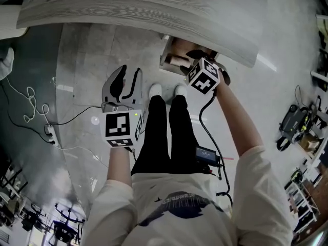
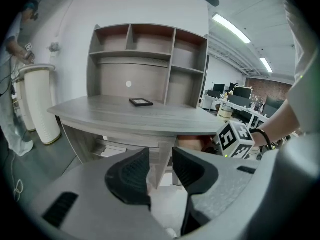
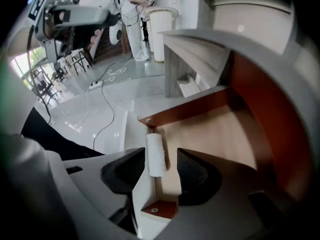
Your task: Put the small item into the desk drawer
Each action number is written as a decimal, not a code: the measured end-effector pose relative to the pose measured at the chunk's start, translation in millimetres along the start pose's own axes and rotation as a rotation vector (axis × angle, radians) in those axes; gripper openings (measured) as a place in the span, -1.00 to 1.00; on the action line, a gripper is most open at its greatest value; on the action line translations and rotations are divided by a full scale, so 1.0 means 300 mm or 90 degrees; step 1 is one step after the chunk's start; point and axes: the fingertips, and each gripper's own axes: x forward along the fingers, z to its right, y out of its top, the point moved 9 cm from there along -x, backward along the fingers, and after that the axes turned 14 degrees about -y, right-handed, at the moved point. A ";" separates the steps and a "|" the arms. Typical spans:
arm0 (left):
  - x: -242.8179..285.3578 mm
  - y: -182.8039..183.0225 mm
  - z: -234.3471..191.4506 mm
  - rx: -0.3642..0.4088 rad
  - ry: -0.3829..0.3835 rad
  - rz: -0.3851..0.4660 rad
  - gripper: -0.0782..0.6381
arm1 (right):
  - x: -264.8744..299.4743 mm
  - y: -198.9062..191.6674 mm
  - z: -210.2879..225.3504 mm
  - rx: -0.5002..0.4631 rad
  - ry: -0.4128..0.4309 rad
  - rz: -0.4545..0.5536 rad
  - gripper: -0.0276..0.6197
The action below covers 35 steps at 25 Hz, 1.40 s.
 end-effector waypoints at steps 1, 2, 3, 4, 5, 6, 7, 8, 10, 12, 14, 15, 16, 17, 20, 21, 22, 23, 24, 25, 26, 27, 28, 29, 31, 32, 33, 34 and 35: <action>-0.005 0.017 0.009 0.004 0.001 0.005 -0.40 | -0.038 0.003 0.008 0.025 -0.006 0.023 -0.31; -0.011 0.038 0.018 0.009 0.002 0.013 -0.40 | -0.080 0.009 0.017 0.053 -0.015 0.049 -0.31; -0.018 0.063 0.028 0.015 0.001 0.022 -0.40 | -0.124 0.017 0.026 0.084 -0.029 0.077 -0.31; -0.025 0.090 0.040 0.021 -0.001 0.030 -0.40 | -0.173 0.025 0.035 0.115 -0.045 0.103 -0.31; -0.032 0.118 0.056 0.027 -0.005 0.036 -0.40 | -0.228 0.032 0.041 0.146 -0.062 0.128 -0.31; -0.041 0.146 0.076 0.031 -0.009 0.041 -0.40 | -0.288 0.035 0.044 0.176 -0.079 0.150 -0.31; -0.051 0.176 0.098 0.036 -0.014 0.046 -0.40 | -0.351 0.036 0.045 0.205 -0.095 0.171 -0.31; -0.060 0.207 0.121 0.043 -0.018 0.051 -0.40 | -0.415 0.037 0.047 0.233 -0.113 0.192 -0.31; -0.076 0.280 0.165 0.063 -0.025 0.068 -0.40 | -0.540 0.041 0.062 0.285 -0.156 0.239 -0.31; -0.095 0.359 0.206 0.086 -0.031 0.092 -0.40 | -0.668 0.047 0.084 0.333 -0.202 0.291 -0.31; -0.129 0.433 0.250 0.100 -0.033 0.120 -0.40 | -0.800 0.049 0.098 0.371 -0.240 0.340 -0.31; -0.149 0.467 0.269 0.104 -0.032 0.135 -0.40 | -0.863 0.050 0.103 0.385 -0.256 0.363 -0.31; -0.170 0.499 0.288 0.108 -0.031 0.150 -0.40 | -0.923 0.052 0.107 0.396 -0.271 0.386 -0.31; -0.191 0.528 0.306 0.112 -0.030 0.164 -0.40 | -0.981 0.054 0.109 0.404 -0.283 0.407 -0.31; -0.253 0.597 0.366 0.126 -0.027 0.200 -0.40 | -1.142 0.053 0.112 0.413 -0.321 0.459 -0.34; -0.274 0.615 0.385 0.131 -0.025 0.213 -0.41 | -1.189 0.051 0.112 0.411 -0.335 0.474 -0.36; -0.294 0.632 0.401 0.136 -0.024 0.225 -0.41 | -1.231 0.050 0.112 0.408 -0.351 0.489 -0.39; -0.313 0.647 0.415 0.141 -0.022 0.238 -0.41 | -1.268 0.048 0.112 0.407 -0.366 0.504 -0.41; -0.330 0.659 0.429 0.146 -0.021 0.250 -0.41 | -1.302 0.045 0.111 0.408 -0.379 0.518 -0.44; -0.346 0.668 0.444 0.151 -0.020 0.262 -0.42 | -1.333 0.038 0.110 0.411 -0.388 0.532 -0.47; -0.361 0.676 0.460 0.157 -0.019 0.272 -0.43 | -1.361 0.030 0.108 0.414 -0.396 0.545 -0.50; -0.374 0.684 0.474 0.162 -0.016 0.282 -0.44 | -1.386 0.022 0.107 0.417 -0.404 0.556 -0.53; -0.385 0.694 0.488 0.168 -0.014 0.291 -0.46 | -1.407 0.015 0.108 0.419 -0.412 0.566 -0.57; -0.395 0.704 0.500 0.173 -0.011 0.301 -0.48 | -1.425 0.010 0.110 0.418 -0.419 0.575 -0.62; -0.409 0.721 0.523 0.181 -0.007 0.319 -0.55 | -1.455 0.006 0.112 0.408 -0.432 0.590 -0.71; -0.416 0.728 0.535 0.185 -0.005 0.327 -0.58 | -1.468 0.006 0.112 0.399 -0.439 0.595 -0.75; -0.422 0.732 0.548 0.190 -0.002 0.336 -0.61 | -1.479 0.007 0.112 0.390 -0.444 0.600 -0.81; -0.428 0.736 0.562 0.196 0.001 0.344 -0.65 | -1.488 0.007 0.112 0.380 -0.450 0.605 -0.83; -0.433 0.741 0.576 0.203 0.003 0.352 -0.69 | -1.497 0.008 0.113 0.371 -0.455 0.609 -0.85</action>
